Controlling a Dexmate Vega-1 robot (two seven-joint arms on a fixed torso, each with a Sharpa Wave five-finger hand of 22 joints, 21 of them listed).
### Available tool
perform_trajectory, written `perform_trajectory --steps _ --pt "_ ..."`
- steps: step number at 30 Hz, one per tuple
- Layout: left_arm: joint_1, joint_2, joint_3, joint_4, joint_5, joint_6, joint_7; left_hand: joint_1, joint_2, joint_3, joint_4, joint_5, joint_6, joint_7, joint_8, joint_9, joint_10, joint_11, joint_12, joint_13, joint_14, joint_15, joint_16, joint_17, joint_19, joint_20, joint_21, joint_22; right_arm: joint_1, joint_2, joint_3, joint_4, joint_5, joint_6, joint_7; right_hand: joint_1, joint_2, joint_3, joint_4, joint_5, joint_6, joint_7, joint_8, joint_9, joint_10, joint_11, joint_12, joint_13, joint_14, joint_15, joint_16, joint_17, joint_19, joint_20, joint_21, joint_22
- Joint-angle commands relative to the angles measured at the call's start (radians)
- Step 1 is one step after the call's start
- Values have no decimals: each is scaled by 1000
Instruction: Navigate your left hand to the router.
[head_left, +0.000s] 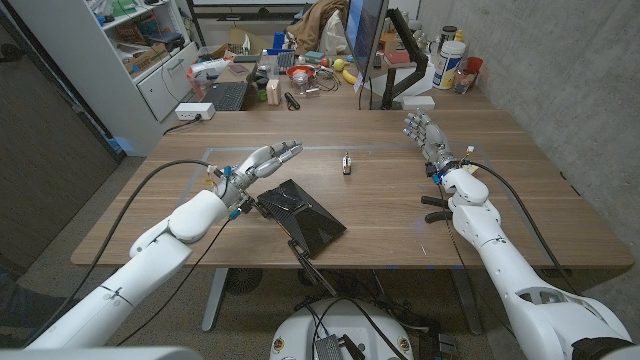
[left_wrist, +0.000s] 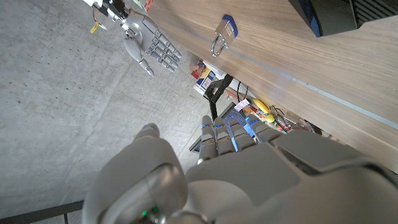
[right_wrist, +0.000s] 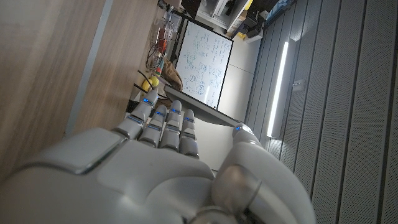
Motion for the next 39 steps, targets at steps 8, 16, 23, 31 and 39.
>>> perform_trajectory --steps 8,16,23,31,39 --pt "22 40 18 -46 149 14 46 20 6 4 -12 -3 9 -5 8 5 10 0 6 2 9 -3 3 2 0 8 -4 4 -17 -8 5 -22 5 4 -4 -5 4 1 -1 2 7 1 5 2 5 -3 9 2 10 2 1 4 13 -1 -3 3" --pt "32 57 21 -61 204 15 56 27 9 7 -15 -4 9 -7 7 5 15 -8 7 2 11 -9 3 2 -2 10 -5 4 -22 -9 2 -27 9 6 -4 -7 4 0 -1 2 7 1 5 2 5 -3 8 2 9 2 0 4 14 -1 -7 3" --pt "45 70 23 -88 287 37 86 32 12 8 -17 -5 12 -11 8 5 17 -8 8 2 15 -10 4 2 -4 11 -5 4 -22 -11 2 -27 10 9 -4 -7 4 -1 -1 2 9 0 5 2 5 -3 8 2 9 0 0 4 15 -1 -9 3" --pt "59 80 23 -117 363 76 110 38 15 11 -20 -6 18 -14 9 5 22 -13 9 2 21 -14 6 2 -5 12 -5 4 -13 -14 0 -15 15 15 8 -8 4 -2 -2 2 9 0 5 2 6 -3 8 2 9 1 0 4 16 -1 -11 3" --pt "64 100 36 -139 455 98 131 43 18 13 -22 -7 23 -16 10 5 28 -20 10 2 26 -18 6 1 -5 12 -5 4 -14 -17 -1 -14 18 13 15 -9 4 -2 -2 2 7 -1 4 2 6 -2 8 2 10 0 0 4 17 -1 -13 3"
